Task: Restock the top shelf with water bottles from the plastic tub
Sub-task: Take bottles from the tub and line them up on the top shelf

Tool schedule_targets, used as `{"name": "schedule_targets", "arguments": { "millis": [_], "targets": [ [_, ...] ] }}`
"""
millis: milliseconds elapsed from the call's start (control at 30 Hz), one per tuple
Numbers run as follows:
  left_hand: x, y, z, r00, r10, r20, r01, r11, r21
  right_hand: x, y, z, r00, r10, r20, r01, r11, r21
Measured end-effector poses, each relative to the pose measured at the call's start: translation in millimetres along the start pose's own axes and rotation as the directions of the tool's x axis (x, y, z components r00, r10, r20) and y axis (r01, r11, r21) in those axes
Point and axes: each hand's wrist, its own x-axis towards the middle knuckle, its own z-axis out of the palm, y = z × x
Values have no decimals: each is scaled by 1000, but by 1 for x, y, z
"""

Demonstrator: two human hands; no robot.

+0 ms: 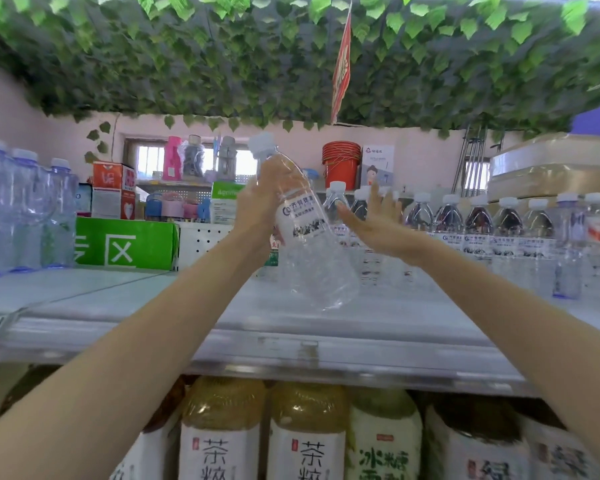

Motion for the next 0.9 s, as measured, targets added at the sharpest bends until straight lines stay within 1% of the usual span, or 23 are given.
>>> {"name": "schedule_targets", "arguments": {
  "millis": [33,67,133,167,200,233,267,333,400,467,500,533,567,600,633,667,700,733,767,800,833,900],
  "targets": [
    [-3,4,2,1000,-16,1,16,999,-42,-17,-4,-7,990,-102,101,89,989,119],
    [-7,9,5,1000,-28,9,29,996,-79,-34,-8,-13,959,-184,217,135,966,222],
    [-14,20,12,998,-30,53,38,988,-152,-60,-12,-24,865,-287,411,103,904,415],
    [-18,25,16,996,-19,83,34,982,-185,-68,-12,-28,833,-320,451,73,872,483],
    [-21,29,20,994,-6,106,28,979,-202,-74,-12,-30,824,-338,455,67,855,514],
    [-23,32,23,992,7,127,18,980,-197,-78,-13,-31,830,-349,436,86,851,518],
    [-25,34,25,989,28,147,-3,985,-172,-81,-14,-30,851,-355,386,129,855,502],
    [-31,37,30,980,62,189,-50,996,-69,-87,-14,-25,888,-371,271,196,840,507],
    [-34,40,33,970,76,231,-87,996,34,-94,-10,-21,893,-382,236,194,802,565],
    [-39,38,34,964,55,258,-83,992,97,-98,-2,-17,906,-359,224,161,784,600],
    [-41,34,32,964,18,266,-55,990,130,-99,3,-15,914,-343,219,147,780,609],
    [-42,28,27,963,-26,269,-27,981,191,-100,6,-14,920,-330,209,138,774,618],
    [-44,21,21,960,-61,272,-20,958,287,-99,11,-13,929,-319,189,133,761,635],
    [-45,12,13,957,-64,282,-58,913,405,-97,15,-11,939,-304,158,137,756,640],
    [-47,1,4,952,-35,305,-146,822,550,-96,19,-9,951,-283,123,140,752,645],
    [-48,-8,-7,939,5,344,-260,665,700,-93,22,-7,963,-258,74,154,758,634],
    [-48,-18,-16,920,28,392,-359,466,809,-92,24,-6,972,-231,36,157,758,633],
    [-47,-27,-23,901,17,433,-421,275,865,-88,27,-3,979,-203,1,154,750,644],
    [-45,-36,-27,886,-18,464,-458,131,879,-84,28,1,984,-178,-15,140,716,684],
    [-45,-43,-30,871,-43,489,-487,40,872,-74,33,5,989,-141,-50,133,680,721],
    [-46,-49,-32,857,-51,512,-513,-19,858,-67,34,7,992,-114,-55,116,634,765],
    [-50,-58,-34,836,-31,548,-548,-76,833,-49,35,12,993,-111,-42,100,589,802]
  ]
}}
